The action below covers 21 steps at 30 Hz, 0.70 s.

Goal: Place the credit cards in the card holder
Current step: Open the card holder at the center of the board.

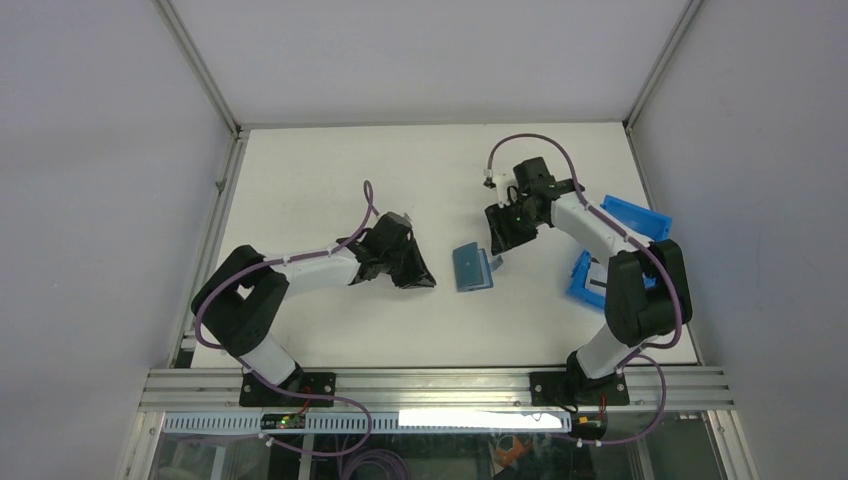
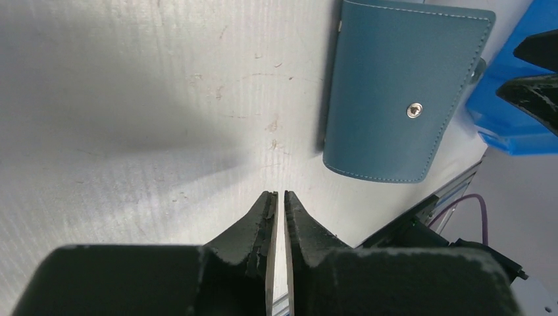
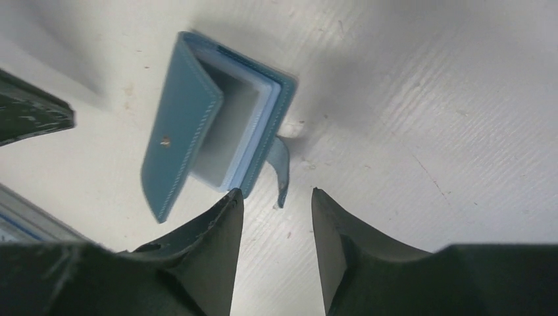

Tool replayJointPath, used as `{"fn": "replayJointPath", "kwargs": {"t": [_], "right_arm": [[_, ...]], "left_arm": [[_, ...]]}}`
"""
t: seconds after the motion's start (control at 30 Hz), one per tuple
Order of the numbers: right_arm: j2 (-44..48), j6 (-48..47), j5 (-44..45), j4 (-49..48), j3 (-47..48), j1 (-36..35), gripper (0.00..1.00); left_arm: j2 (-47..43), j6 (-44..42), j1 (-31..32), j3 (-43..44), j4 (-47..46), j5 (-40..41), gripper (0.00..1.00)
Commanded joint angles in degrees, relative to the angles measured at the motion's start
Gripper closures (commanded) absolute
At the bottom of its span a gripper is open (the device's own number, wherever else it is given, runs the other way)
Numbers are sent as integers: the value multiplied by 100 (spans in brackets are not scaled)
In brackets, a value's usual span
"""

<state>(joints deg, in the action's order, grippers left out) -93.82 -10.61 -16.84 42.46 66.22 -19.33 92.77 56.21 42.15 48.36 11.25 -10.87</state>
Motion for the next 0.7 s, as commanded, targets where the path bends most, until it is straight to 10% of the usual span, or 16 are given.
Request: {"fn": "replayJointPath", "kwargs": {"t": [0.0, 0.27, 0.47, 0.67], "right_arm": [[571, -129, -710, -148, -90, 9, 55], [145, 241, -495, -328, -132, -95, 80], [-354, 453, -390, -273, 54, -266, 93], [-575, 649, -944, -292, 143, -286, 93]], "left_arm": [[-348, -104, -14, -148, -865, -283, 84], [-676, -296, -14, -146, -948, 85, 56], [52, -259, -23, 250, -607, -72, 79], [741, -276, -23, 732, -521, -302, 82]]}}
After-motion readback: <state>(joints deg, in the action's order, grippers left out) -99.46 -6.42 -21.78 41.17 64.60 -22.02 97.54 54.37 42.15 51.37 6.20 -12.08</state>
